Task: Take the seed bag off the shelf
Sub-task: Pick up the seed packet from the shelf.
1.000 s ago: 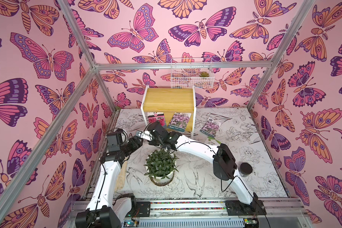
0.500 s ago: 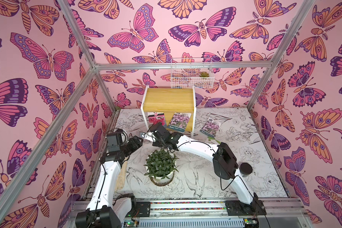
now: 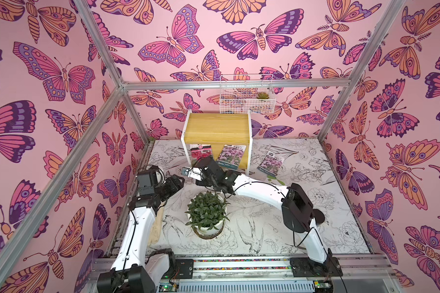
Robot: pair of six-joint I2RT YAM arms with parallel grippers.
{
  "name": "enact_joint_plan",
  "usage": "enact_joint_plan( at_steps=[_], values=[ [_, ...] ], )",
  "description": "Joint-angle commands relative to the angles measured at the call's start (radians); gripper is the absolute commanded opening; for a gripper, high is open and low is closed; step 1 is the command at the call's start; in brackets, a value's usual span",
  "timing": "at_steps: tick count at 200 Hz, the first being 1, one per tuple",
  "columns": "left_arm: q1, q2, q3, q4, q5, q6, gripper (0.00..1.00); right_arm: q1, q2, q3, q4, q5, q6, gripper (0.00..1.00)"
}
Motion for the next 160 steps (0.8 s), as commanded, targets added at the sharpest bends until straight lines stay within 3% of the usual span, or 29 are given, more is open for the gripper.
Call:
enact_joint_plan(
  at_steps=[1,61,120,160],
  values=[
    [0.007,-0.021,-0.024,0.003,0.022,0.005,0.74,-0.027,0.056,0.053,0.039,0.003,-0.018,0.67],
    [0.007,-0.017,-0.021,0.004,0.024,0.009,0.74,-0.077,0.089,0.090,0.072,-0.076,0.055,0.63],
    [0.007,-0.015,-0.022,0.006,0.023,0.011,0.74,-0.077,0.033,0.004,0.082,-0.116,0.093,0.23],
    [0.007,-0.018,-0.024,0.010,0.018,0.007,0.74,-0.070,-0.027,-0.077,0.101,-0.118,0.102,0.07]
  ],
)
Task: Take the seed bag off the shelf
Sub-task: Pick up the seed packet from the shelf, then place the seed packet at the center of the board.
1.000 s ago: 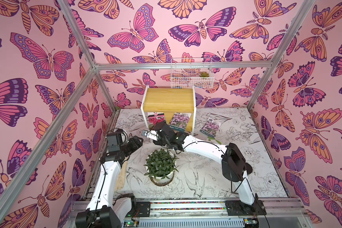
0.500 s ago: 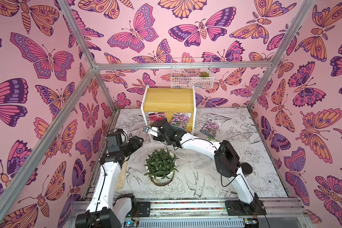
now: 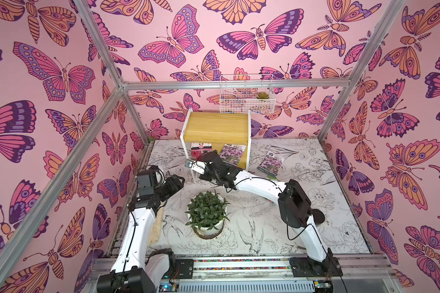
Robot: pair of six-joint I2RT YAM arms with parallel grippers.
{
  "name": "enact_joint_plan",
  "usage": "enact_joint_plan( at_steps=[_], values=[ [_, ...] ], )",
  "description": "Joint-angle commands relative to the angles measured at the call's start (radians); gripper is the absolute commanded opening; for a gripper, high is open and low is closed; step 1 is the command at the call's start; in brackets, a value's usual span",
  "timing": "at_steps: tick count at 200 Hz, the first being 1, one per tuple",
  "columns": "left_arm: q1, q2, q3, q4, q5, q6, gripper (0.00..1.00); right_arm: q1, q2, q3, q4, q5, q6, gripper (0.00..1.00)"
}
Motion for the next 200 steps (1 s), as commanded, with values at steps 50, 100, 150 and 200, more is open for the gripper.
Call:
enact_joint_plan(
  at_steps=[50,100,150,200],
  values=[
    [0.006,-0.010,-0.026,0.013,0.011,0.006,0.74,0.057,-0.235,-0.234,0.011,0.053,0.020,0.00],
    [0.006,-0.009,-0.026,0.019,0.022,-0.001,0.74,0.191,-0.659,-0.447,-0.101,0.187,0.035,0.00],
    [0.008,-0.018,-0.028,0.035,0.028,-0.013,0.73,0.225,-1.103,-0.682,-0.255,0.341,0.145,0.00],
    [0.008,-0.015,-0.029,0.045,0.029,-0.015,0.73,0.224,-1.404,-0.943,-0.413,0.394,0.391,0.00]
  ],
)
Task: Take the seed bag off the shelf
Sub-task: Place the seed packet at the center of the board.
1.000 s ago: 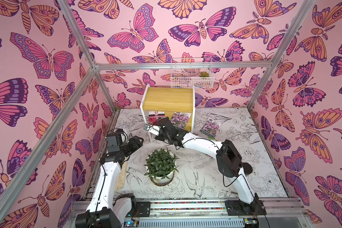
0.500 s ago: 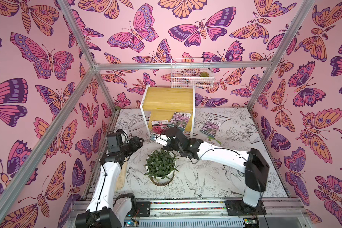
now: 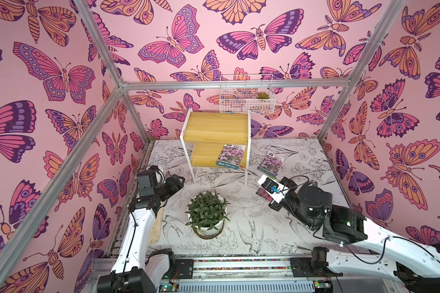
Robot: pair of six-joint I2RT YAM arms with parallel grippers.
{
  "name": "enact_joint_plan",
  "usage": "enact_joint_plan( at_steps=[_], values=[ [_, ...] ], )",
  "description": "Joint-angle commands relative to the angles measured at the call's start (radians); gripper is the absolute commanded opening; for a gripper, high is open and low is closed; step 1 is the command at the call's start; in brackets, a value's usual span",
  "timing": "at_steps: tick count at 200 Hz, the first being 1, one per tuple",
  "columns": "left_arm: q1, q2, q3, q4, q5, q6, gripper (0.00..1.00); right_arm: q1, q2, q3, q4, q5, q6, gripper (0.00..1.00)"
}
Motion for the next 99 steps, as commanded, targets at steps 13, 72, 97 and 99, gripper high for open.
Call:
enact_joint_plan(
  at_steps=[13,72,97,99],
  values=[
    [0.007,-0.003,-0.016,0.022,0.018,0.000,0.73,-0.002,-0.080,-0.179,-0.103,0.047,0.189,0.00],
    [0.007,0.023,-0.008,0.025,0.022,0.003,0.72,-0.003,0.116,-0.337,0.054,0.047,0.257,0.00],
    [0.006,0.018,-0.007,0.025,0.029,0.000,0.72,-0.002,0.236,-0.325,0.048,-0.028,0.318,0.00],
    [0.006,0.016,-0.006,0.025,0.030,0.000,0.72,-0.002,0.240,-0.325,0.050,-0.034,0.321,0.00]
  ],
)
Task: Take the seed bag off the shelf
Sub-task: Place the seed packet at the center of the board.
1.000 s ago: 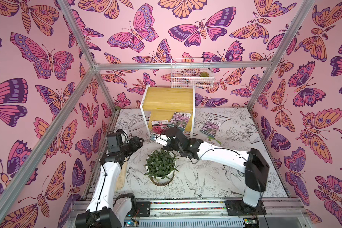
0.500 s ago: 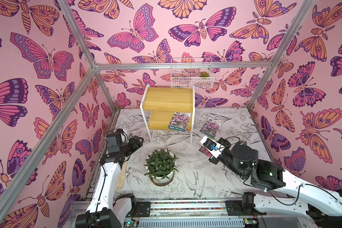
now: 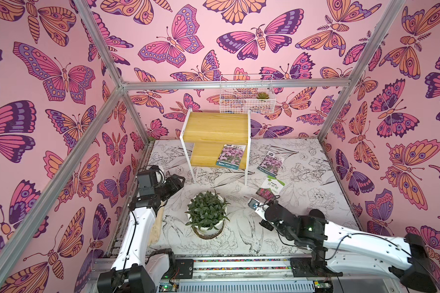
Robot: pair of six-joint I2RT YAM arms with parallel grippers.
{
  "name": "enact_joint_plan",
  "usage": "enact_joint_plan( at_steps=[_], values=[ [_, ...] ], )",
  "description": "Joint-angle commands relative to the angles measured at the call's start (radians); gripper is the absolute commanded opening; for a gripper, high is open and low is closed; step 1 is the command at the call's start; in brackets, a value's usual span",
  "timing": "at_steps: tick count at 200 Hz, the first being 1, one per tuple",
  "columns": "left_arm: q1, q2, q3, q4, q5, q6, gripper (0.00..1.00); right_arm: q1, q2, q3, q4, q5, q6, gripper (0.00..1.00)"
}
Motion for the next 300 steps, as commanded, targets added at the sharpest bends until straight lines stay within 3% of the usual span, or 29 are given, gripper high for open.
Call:
enact_joint_plan(
  at_steps=[1,25,38,74,86,96,114,150,169,204,249,300],
  values=[
    [0.006,-0.003,-0.007,0.017,0.019,0.003,0.72,-0.001,0.066,0.008,0.043,-0.057,0.083,0.00],
    [0.006,-0.015,-0.009,0.014,0.012,0.006,0.72,0.001,0.075,-0.012,0.052,-0.126,0.112,0.00],
    [0.006,-0.018,-0.008,0.014,0.011,0.003,0.72,0.002,0.063,-0.018,0.041,-0.157,0.123,0.09],
    [0.006,-0.013,-0.006,0.014,0.009,0.000,0.72,0.005,-0.015,-0.039,0.024,-0.247,0.130,0.14],
    [0.006,-0.012,-0.006,0.014,0.012,0.000,0.72,0.005,-0.039,-0.044,0.021,-0.273,0.126,0.23],
    [0.006,-0.010,-0.009,0.014,0.011,0.000,0.72,0.005,-0.057,-0.041,0.005,-0.279,0.130,0.40],
    [0.006,-0.011,-0.012,0.015,0.012,0.001,0.73,0.006,-0.104,-0.026,-0.016,-0.290,0.128,0.60],
    [0.005,-0.013,-0.015,0.019,0.013,-0.004,0.73,0.007,-0.172,0.033,0.055,-0.297,0.033,0.67],
    [0.005,-0.013,-0.024,0.037,0.019,-0.018,0.73,0.005,-0.037,0.125,0.114,-0.247,-0.086,0.68],
    [0.005,-0.024,-0.042,0.053,0.037,-0.038,0.72,-0.020,0.402,0.424,0.104,-0.025,-0.292,0.69],
    [0.003,-0.059,-0.067,0.051,0.061,-0.042,0.71,-0.186,0.606,0.609,0.112,-0.175,-0.369,0.70],
    [0.003,-0.055,-0.061,0.052,0.077,-0.035,0.71,-0.247,0.706,0.751,0.087,-0.237,-0.411,0.71]
  ],
)
